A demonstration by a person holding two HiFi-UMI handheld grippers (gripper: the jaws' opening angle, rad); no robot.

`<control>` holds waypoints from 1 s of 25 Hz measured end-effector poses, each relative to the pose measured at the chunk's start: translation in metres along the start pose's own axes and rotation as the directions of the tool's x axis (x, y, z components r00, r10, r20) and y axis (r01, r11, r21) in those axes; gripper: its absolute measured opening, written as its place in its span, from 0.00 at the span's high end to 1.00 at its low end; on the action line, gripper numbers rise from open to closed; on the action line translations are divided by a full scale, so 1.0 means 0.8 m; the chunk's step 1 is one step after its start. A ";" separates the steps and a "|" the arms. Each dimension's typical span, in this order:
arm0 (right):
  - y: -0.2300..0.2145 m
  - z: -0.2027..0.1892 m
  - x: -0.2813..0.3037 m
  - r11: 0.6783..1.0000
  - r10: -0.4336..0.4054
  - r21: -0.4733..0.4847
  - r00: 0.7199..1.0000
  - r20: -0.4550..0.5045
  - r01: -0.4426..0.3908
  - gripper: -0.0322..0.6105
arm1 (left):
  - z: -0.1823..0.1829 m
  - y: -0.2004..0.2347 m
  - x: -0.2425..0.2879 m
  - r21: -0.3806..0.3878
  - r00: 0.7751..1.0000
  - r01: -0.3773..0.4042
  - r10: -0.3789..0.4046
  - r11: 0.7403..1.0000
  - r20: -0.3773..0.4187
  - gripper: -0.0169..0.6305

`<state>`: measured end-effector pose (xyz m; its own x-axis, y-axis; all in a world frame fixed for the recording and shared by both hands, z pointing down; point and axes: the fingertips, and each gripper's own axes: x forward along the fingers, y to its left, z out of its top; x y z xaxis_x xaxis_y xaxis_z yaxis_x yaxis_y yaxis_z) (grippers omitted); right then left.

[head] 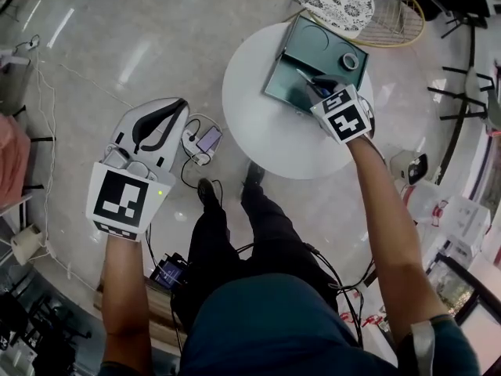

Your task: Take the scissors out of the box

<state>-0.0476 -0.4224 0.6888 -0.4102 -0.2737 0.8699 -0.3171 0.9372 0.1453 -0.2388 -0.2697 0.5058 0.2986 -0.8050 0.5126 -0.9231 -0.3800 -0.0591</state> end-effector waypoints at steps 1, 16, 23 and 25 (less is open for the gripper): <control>0.000 0.004 -0.009 1.000 -0.009 0.007 1.000 0.011 0.009 0.83 | 0.003 0.000 -0.005 0.005 1.000 0.000 0.000 1.000 0.003 0.94; -0.009 0.067 -0.175 0.983 -0.145 0.140 0.972 0.187 0.120 0.83 | 0.082 -0.012 -0.089 0.111 0.998 -0.006 -0.001 0.994 0.062 0.94; -0.003 0.102 -0.251 0.967 -0.205 0.203 0.941 0.270 0.152 0.83 | 0.111 -0.013 -0.132 0.147 0.996 -0.007 -0.007 0.989 0.089 0.94; 0.001 0.111 -0.272 0.963 -0.222 0.217 0.930 0.293 0.161 0.83 | 0.120 -0.013 -0.145 0.160 0.995 -0.008 -0.008 0.987 0.101 0.94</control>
<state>-0.0342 -0.3814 0.4575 -0.5618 -0.5258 0.6386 -0.5572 0.8111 0.1777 -0.2403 -0.2159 0.3642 0.3288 -0.8437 0.4242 -0.8749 -0.4413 -0.1994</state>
